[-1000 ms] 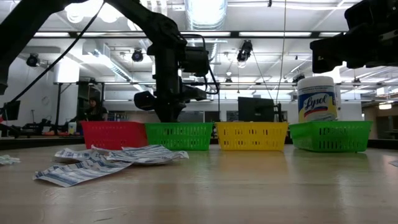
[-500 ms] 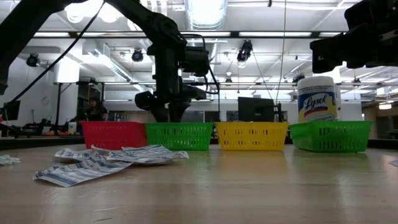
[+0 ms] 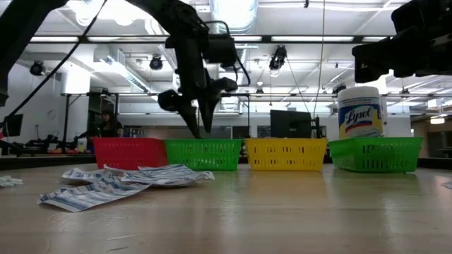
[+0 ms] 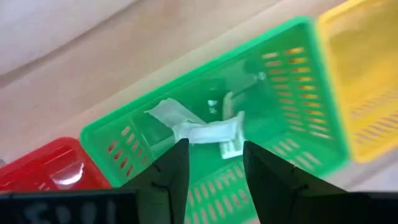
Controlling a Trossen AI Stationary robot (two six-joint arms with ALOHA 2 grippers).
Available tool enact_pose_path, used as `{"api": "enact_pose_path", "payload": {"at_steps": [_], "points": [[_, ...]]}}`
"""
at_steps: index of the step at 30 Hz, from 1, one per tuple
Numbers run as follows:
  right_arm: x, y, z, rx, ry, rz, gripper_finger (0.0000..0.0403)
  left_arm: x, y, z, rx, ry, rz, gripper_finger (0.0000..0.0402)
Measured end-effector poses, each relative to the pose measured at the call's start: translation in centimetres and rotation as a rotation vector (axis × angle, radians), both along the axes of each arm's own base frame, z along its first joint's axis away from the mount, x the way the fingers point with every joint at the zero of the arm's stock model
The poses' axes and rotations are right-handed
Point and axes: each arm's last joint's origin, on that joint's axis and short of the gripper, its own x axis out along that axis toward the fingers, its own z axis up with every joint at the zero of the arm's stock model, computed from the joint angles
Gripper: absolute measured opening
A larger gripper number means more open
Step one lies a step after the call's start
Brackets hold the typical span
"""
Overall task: Pick & Place First Aid Supplies
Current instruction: Put the green bandage into the left green bin
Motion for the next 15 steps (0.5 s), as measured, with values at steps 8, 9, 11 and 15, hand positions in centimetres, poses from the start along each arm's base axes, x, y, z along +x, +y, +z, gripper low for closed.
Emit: {"api": "enact_pose_path", "payload": {"at_steps": [8,9,11,15], "points": [[-0.1,0.0,0.3,0.019,-0.025,0.0,0.0008,-1.3,-1.3,3.5,0.031,-0.085,-0.024,0.0143],[-0.2,0.0,0.4,0.02,-0.031,0.0,0.0008,-1.4,-1.5,3.8,0.035,-0.094,-0.031,0.0142],[-0.3,0.0,0.5,0.021,-0.043,0.0,0.0008,-1.7,-2.1,4.5,0.045,-0.103,-0.058,0.0142],[-0.4,0.0,0.7,0.035,-0.056,0.001,0.0008,-2.5,-3.6,5.6,0.07,-0.086,-0.089,0.0142]]}}
